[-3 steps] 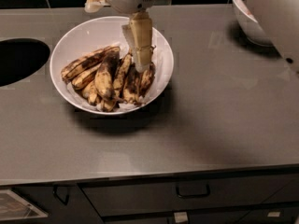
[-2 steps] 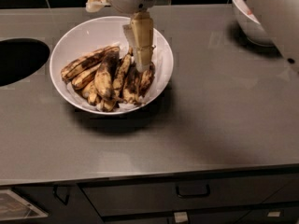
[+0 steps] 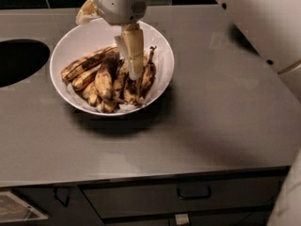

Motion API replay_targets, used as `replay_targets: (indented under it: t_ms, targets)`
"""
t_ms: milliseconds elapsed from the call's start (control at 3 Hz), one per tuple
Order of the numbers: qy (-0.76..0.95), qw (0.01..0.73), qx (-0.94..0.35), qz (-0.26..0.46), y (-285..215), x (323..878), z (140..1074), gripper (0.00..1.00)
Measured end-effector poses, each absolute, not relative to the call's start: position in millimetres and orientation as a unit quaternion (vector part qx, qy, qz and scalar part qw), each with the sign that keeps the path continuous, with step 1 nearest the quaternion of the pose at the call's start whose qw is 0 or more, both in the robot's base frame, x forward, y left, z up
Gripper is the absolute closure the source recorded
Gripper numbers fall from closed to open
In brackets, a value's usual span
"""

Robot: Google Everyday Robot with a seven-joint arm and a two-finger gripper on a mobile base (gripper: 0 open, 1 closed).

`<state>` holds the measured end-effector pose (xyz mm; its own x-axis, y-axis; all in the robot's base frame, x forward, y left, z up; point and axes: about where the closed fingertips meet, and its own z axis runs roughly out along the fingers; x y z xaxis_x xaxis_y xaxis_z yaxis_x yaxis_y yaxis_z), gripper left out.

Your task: Pick banana from white bowl

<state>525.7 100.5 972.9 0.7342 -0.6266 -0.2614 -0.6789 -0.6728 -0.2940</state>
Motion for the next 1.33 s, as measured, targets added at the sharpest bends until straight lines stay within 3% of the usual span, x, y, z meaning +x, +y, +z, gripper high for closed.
replay_targets:
  t_ms: [333,667,1333]
  targets:
    - [0.353,0.175,-0.914,0.096,99,515,958,0.17]
    - [0.354,0.163,-0.914,0.116,96,508,948,0.22]
    - [0.341,0.145,-0.915,0.158,110,515,932,0.19]
